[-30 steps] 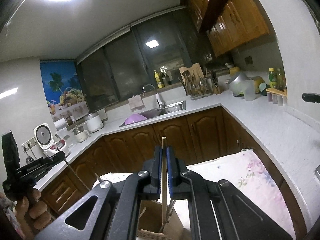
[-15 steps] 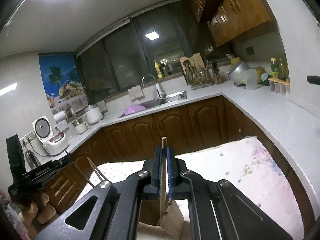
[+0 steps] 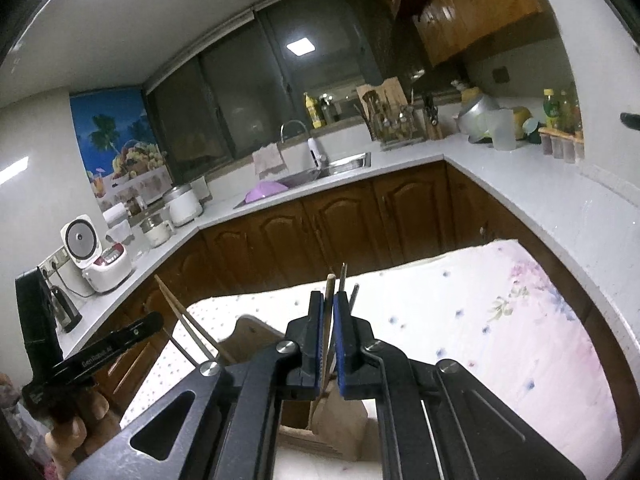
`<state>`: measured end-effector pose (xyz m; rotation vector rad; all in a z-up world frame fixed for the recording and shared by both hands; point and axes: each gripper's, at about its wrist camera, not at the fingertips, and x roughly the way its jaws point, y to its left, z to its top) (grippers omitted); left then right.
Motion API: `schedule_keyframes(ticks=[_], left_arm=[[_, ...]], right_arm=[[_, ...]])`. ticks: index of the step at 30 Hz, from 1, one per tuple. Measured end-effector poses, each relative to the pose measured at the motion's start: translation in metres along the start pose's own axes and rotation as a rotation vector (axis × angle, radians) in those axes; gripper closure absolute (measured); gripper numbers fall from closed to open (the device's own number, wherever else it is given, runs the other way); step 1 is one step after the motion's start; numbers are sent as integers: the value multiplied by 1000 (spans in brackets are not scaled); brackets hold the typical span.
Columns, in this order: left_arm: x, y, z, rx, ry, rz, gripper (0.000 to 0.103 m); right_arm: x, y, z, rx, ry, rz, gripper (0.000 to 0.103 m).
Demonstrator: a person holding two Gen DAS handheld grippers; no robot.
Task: Organize utensils
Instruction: 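Open both tools to release the chopsticks into the holder, then withdraw both open tools back over the remaining utensils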
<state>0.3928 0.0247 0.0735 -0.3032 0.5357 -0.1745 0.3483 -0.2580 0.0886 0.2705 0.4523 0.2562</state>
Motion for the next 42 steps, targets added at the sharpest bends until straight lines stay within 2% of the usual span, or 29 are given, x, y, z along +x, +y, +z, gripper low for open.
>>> schedule_keyframes(ticks=[14, 21, 22, 24, 25, 26, 27, 28, 29, 30, 32, 36, 39, 42], left_arm=[[2, -3, 2, 13, 20, 3, 98], [1, -1, 3, -1, 20, -10, 98], [1, -1, 3, -3, 21, -13, 98], [0, 1, 2, -4, 21, -10, 95], [0, 2, 2, -6, 23, -8, 93], [-2, 3, 1, -14, 26, -4, 83], [-3, 4, 0, -21, 27, -5, 66], [-7, 6, -2, -35, 20, -12, 59], [-11, 8, -3, -42, 14, -12, 47], [-16, 9, -6, -49, 9, -2, 38], [-22, 10, -9, -53, 7, -4, 35], [-38, 14, -19, -44, 12, 19, 21], [-48, 16, -29, -33, 20, 38, 16], [-63, 21, -45, -29, 40, 45, 16]], right_arm=[[8, -5, -4, 15, 15, 10, 98], [5, -9, -7, 32, 14, 16, 91], [3, -11, -8, 39, 13, 21, 85], [1, -12, -9, 50, 11, 31, 57], [0, -13, -11, 52, 9, 33, 54], [-2, -13, -12, 56, 10, 39, 54], [-3, -14, -11, 60, 13, 42, 54], [-4, -14, -12, 69, 16, 49, 53], [-6, -15, -13, 77, 15, 57, 47], [-8, -15, -14, 82, 14, 60, 36], [-13, -15, -15, 84, 4, 70, 26], [-24, -15, -21, 102, 9, 94, 21], [-35, -13, -26, 108, 12, 110, 17], [-47, -10, -32, 109, 16, 118, 15]])
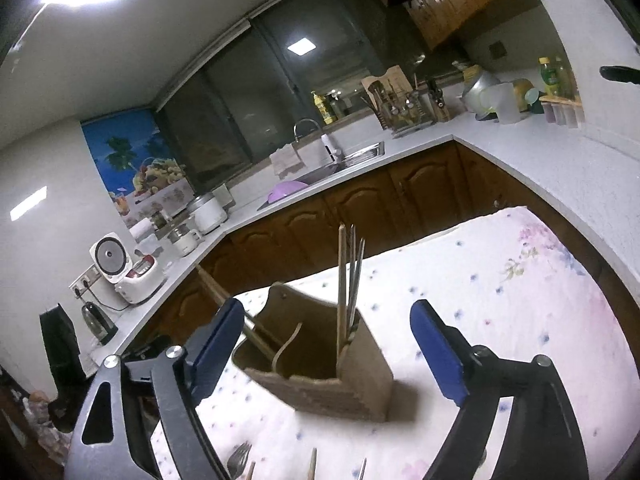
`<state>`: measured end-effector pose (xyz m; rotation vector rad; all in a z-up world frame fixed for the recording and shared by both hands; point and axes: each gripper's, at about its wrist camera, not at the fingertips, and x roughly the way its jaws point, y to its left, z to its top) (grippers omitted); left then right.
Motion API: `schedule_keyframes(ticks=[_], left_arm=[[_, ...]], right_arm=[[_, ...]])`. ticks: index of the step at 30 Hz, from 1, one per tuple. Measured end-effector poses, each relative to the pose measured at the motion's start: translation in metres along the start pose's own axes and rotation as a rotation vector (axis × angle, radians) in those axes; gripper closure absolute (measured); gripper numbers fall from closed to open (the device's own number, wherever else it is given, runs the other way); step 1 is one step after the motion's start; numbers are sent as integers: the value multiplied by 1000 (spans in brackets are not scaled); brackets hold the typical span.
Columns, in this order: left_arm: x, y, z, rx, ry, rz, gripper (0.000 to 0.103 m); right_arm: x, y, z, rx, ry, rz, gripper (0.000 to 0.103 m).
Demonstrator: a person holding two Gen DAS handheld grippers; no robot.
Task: Organize utensils
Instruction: 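Withdraw both open tools back over the remaining utensils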
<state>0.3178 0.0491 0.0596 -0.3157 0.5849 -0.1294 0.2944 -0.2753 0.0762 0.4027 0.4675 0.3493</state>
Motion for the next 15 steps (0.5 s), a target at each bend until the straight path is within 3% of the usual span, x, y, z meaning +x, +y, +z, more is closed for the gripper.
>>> schedule_keyframes(ticks=[8, 15], left_arm=[[-37, 9, -45, 43, 46, 30, 16], [-64, 14, -77, 36, 87, 3, 16]], right_arm=[[-37, 11, -32, 1, 26, 7, 13], [-61, 15, -60, 2, 67, -17, 13]])
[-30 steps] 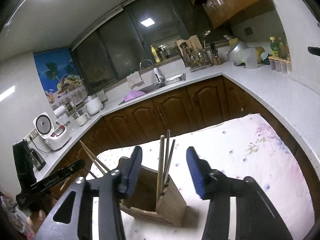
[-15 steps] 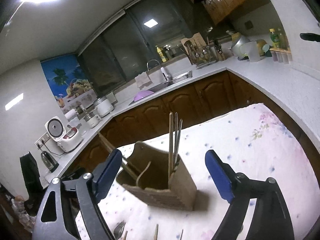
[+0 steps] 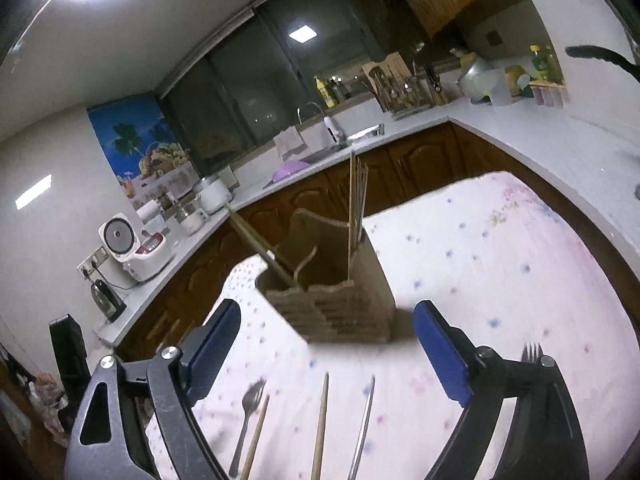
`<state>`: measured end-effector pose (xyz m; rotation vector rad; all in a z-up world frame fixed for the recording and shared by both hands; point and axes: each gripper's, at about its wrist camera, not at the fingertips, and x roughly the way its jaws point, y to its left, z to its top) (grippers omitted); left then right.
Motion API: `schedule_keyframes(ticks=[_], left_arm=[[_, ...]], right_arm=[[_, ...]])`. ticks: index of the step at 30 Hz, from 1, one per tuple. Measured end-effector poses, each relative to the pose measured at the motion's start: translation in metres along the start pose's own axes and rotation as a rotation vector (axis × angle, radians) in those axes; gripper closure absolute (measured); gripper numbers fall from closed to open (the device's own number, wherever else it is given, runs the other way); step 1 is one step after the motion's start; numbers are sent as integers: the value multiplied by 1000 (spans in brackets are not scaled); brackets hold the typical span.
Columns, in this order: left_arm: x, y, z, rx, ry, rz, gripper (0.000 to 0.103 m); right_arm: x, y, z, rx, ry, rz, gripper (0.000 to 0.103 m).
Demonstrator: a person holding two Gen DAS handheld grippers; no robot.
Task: Organize utensils
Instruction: 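Withdraw both open tools back over the remaining utensils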
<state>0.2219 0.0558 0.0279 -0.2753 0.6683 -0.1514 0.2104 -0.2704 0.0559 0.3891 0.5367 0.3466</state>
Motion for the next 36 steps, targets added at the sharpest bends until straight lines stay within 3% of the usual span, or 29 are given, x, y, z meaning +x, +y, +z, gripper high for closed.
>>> schedule_keyframes(ticks=[14, 21, 29, 31, 33, 36], left_arm=[[-18, -2, -51, 17, 85, -2, 16], [-9, 0, -71, 39, 138, 16, 16], [6, -11, -74, 92, 178, 4, 16], [12, -16, -74, 116, 190, -6, 22], [20, -19, -73, 125, 220, -35, 35], [34, -21, -71, 129, 262, -62, 46]], right_arm=[[-29, 1, -54, -37, 64, -74, 13], [-19, -11, -83, -29, 137, -103, 13], [-7, -22, -90, -13, 173, -117, 13], [-4, -23, -90, -17, 174, -123, 13], [-1, -23, -89, -21, 180, -117, 13], [5, -23, -86, -26, 185, -115, 14]])
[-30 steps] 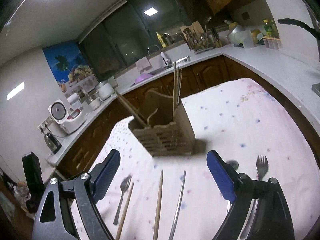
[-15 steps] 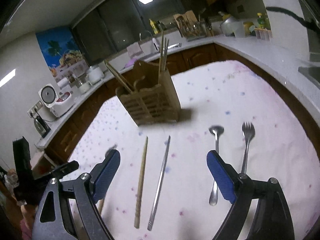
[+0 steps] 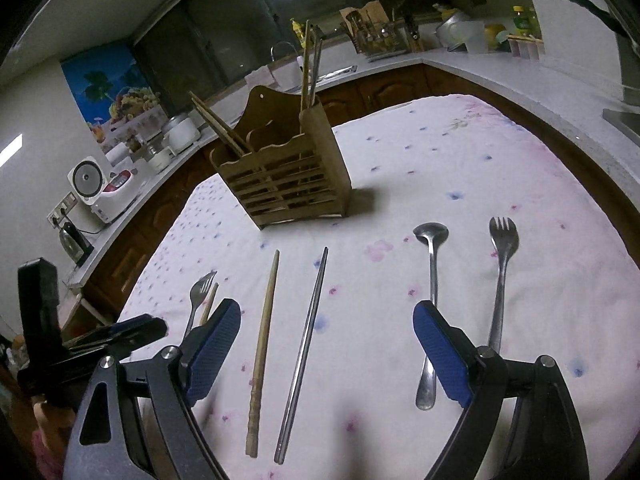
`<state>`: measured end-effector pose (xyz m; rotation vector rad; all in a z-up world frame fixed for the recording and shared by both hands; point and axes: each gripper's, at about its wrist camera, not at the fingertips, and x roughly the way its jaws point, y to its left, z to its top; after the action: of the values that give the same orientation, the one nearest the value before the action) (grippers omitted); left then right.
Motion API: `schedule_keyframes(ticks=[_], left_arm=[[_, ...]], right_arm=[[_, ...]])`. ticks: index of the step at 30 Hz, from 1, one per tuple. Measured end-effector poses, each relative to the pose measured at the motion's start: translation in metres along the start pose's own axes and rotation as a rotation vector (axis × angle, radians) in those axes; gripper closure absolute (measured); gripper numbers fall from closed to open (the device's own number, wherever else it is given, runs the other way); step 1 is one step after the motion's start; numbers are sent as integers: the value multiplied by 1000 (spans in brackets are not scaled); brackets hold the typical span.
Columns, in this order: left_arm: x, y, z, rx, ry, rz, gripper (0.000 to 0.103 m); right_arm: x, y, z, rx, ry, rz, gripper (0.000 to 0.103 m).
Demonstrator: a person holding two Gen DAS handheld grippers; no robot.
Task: Organize utensils
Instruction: 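Withdraw both open tools back over the remaining utensils, then grasp a wooden chopstick with the left tool while the right tool grasps a steel chopstick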
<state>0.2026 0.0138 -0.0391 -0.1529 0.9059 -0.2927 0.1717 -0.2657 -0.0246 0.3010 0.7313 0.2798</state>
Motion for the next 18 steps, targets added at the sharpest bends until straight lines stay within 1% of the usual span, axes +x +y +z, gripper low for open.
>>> schedule_keyframes(ticks=[1, 3, 4, 6, 9, 15, 18], left_arm=[[6, 0, 2, 9, 12, 1, 48], [17, 1, 6, 16, 43, 1, 57], [22, 2, 7, 17, 56, -1, 57], [31, 4, 10, 15, 79, 1, 60], [40, 7, 14, 12, 96, 4, 61], [57, 10, 22, 11, 136, 29, 62], [65, 12, 26, 7, 147, 47, 65]], right_arm=[[1, 0, 1, -2, -1, 0, 16], [7, 1, 4, -7, 7, 1, 29], [12, 0, 7, -7, 21, 4, 33], [20, -1, 10, -10, 42, 2, 45], [37, -1, 14, -13, 79, -1, 55], [69, 6, 20, -52, 144, -5, 62], [82, 10, 23, -76, 163, -12, 64]])
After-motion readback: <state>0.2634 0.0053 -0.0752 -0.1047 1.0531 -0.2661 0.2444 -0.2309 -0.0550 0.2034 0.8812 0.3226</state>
